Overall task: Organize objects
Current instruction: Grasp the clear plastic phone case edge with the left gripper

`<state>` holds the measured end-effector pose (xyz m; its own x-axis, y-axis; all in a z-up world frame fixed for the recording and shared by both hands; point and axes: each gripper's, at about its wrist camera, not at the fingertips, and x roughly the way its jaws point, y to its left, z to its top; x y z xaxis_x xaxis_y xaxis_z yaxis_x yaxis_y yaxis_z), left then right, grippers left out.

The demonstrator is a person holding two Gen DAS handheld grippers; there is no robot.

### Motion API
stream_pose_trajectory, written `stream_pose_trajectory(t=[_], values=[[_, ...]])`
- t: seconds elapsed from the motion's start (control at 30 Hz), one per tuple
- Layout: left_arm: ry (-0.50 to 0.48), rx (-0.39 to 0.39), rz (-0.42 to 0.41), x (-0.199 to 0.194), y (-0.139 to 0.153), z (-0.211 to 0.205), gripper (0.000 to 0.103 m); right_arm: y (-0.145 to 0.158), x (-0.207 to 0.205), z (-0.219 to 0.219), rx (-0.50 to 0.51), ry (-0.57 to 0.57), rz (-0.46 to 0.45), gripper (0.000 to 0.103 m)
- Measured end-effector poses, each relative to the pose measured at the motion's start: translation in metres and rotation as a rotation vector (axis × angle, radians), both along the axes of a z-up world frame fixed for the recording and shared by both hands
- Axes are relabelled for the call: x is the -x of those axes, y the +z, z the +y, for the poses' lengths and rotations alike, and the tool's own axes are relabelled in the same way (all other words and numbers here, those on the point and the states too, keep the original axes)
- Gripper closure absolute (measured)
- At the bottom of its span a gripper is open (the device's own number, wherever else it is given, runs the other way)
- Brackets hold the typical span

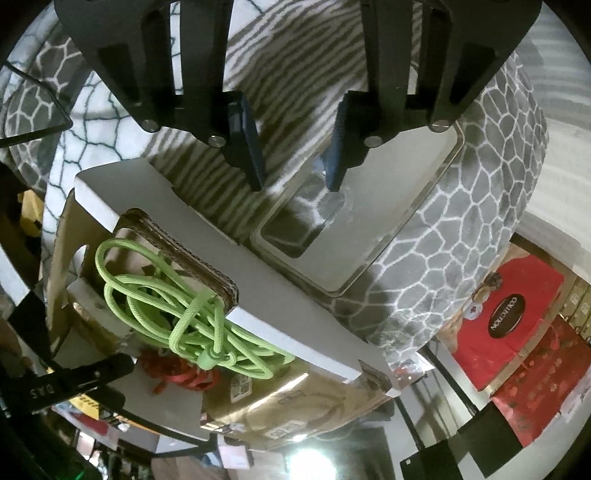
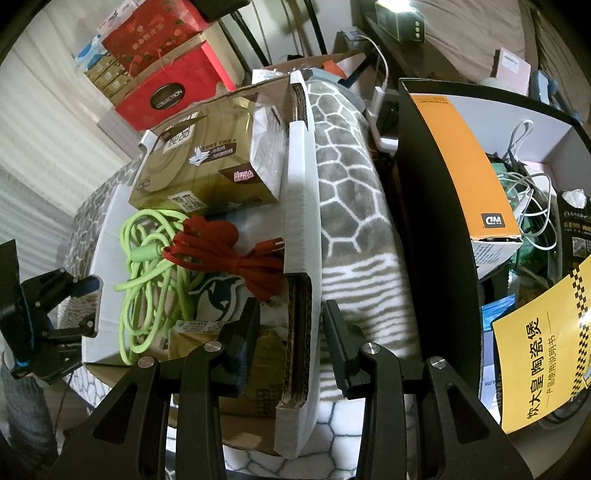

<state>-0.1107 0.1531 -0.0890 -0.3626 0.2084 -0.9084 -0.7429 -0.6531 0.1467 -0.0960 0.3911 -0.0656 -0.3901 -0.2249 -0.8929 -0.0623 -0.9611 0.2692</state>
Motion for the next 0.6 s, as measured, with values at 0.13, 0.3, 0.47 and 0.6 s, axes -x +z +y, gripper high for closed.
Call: stream_pose_trajectory(t=[0.13,0.3,0.47,0.6], values=[[-0.008,-0.006,-0.013,0.0,0.0,0.001,0.079,0.0,0.0,0.0,0.001,-0.001,0.0,0.066],[0.021,-0.038,-0.058,0.008,0.003,-0.004,0.09,0.0,0.0,0.0,0.001,0.0,0.0,0.067],[0.057,-0.092,-0.083,0.01,0.014,-0.01,0.099,0.0,0.0,0.0,0.001,-0.001,0.0,0.067],[0.107,-0.196,-0.134,0.015,0.036,-0.022,0.1,0.0,0.0,0.0,0.001,0.001,0.0,0.067]])
